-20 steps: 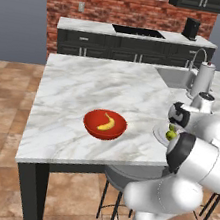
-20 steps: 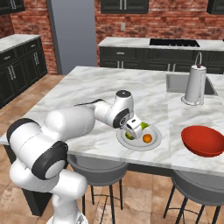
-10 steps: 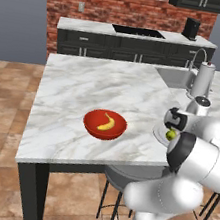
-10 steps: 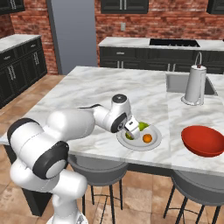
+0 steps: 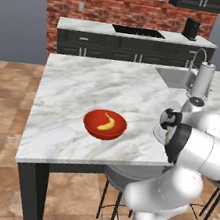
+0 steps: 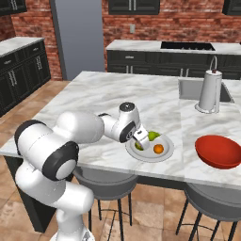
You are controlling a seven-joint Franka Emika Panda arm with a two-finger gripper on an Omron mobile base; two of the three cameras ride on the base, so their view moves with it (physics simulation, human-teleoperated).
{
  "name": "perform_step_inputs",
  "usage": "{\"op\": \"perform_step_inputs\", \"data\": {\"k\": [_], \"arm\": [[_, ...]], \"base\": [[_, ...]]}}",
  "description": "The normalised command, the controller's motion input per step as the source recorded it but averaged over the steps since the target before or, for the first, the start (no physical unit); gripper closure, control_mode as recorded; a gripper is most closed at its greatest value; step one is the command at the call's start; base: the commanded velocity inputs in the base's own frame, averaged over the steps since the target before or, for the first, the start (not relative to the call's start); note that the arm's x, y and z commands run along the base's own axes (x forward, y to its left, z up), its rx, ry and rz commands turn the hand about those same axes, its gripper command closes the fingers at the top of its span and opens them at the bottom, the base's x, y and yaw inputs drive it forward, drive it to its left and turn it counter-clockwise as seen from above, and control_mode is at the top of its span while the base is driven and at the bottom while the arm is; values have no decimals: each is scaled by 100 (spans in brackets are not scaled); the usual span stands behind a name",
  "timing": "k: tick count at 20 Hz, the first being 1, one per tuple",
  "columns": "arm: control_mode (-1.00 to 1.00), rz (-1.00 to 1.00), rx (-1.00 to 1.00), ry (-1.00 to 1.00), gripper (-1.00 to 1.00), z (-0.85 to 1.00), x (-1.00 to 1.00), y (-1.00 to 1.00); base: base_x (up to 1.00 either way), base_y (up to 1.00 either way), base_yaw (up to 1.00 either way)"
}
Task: Take the fruits from the plate on the dining counter and place two fruits in each bowl.
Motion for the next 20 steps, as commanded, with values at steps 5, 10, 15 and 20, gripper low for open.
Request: {"op": "perform_step_inputs", "data": {"k": [5,10,15,20], "arm": [[-100,0,0,0,-100,-15,23,0],[-100,0,0,1,-100,-19,23,-3],[-100,0,0,0,-100,-18,2,-13],[-100,0,0,0,-100,-18,6,-9]], "base": [[0,0,0],[0,0,0],[0,0,0],[0,0,0]]}}
